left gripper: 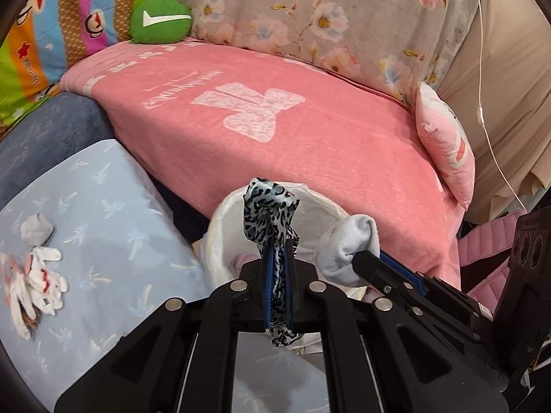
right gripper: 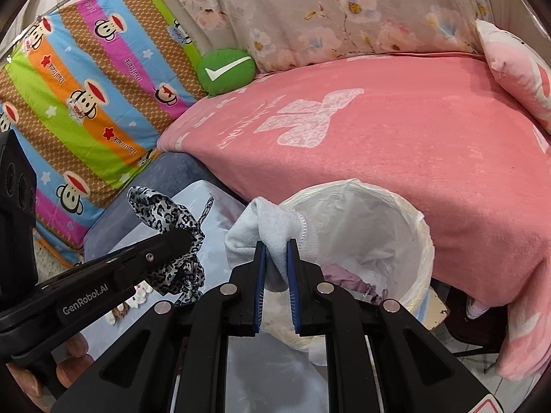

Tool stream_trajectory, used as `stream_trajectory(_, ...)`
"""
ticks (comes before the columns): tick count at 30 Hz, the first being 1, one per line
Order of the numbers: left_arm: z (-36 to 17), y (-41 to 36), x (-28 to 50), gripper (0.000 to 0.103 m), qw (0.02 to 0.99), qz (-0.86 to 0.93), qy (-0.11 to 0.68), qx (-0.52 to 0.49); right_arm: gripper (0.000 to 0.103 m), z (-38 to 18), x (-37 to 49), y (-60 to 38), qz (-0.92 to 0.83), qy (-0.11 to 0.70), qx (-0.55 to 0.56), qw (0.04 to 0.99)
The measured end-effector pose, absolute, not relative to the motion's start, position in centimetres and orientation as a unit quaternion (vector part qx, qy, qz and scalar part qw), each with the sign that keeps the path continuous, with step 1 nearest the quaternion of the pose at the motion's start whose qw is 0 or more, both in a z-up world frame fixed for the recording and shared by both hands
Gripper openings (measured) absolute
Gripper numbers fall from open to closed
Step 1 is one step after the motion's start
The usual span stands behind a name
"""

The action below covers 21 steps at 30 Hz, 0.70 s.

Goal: Collect trash
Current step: 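Open both grippers over the wastebasket, dropping the sock and scrunchie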

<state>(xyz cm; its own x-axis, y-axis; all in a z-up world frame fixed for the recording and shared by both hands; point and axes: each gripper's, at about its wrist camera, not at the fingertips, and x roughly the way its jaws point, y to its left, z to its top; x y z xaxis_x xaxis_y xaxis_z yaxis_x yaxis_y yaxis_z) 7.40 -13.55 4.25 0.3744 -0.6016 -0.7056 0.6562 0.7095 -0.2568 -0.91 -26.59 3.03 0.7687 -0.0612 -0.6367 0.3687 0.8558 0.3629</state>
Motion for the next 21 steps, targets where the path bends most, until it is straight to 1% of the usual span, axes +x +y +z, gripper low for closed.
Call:
stream_trajectory(2, 4.1, -14.2, 7.4, 0.007, 0.824, -0.387, 0.414, 0.033, 0.014, 2.8, -1.0, -27.5, -0.124, 0.319, 0.245, 0.907)
stream_trajectory(3, 4.0, -14.6, 7.4, 0.008, 0.821, -0.39, 0.416, 0.034, 0.015, 2.7, -1.0, -28.0, -0.127, 0.319, 0.246, 0.906)
stream_trajectory(4, 3.9, -14.9, 7.4, 0.013, 0.82, -0.39, 0.418, 0.035, 0.018, 2.6, -1.1, -28.4, -0.13, 0.319, 0.247, 0.906)
stream_trajectory(5, 3.8, -15.1, 7.4, 0.026, 0.821, -0.388, 0.418, 0.036, 0.019, 2.6, -1.2, -28.6, -0.133, 0.317, 0.249, 0.905)
stream_trajectory(6, 3.8, -15.2, 7.4, 0.045, 0.825, -0.38, 0.416, 0.038, 0.019, 2.6, -1.2, -28.8, -0.136, 0.315, 0.25, 0.905)
stream_trajectory(8, 4.0, -15.1, 7.4, 0.06, 0.835, -0.369, 0.407, 0.035, 0.022, 2.5, -1.2, -29.3, -0.137, 0.313, 0.252, 0.905)
stream_trajectory(10, 4.2, -14.9, 7.3, 0.06, 0.839, -0.364, 0.402, 0.037, 0.024, 2.7, -1.2, -29.5, -0.139, 0.311, 0.25, 0.906)
stream_trajectory(20, 3.6, -12.2, 7.9, 0.061, 0.861, -0.307, 0.404, 0.036, 0.029, 2.4, -0.9, -27.8, -0.116, 0.324, 0.238, 0.908)
stream_trajectory(21, 3.5, -11.9, 7.9, 0.062, 0.862, -0.304, 0.404, 0.034, 0.031, 2.3, -0.9, -27.5, -0.112, 0.325, 0.237, 0.908)
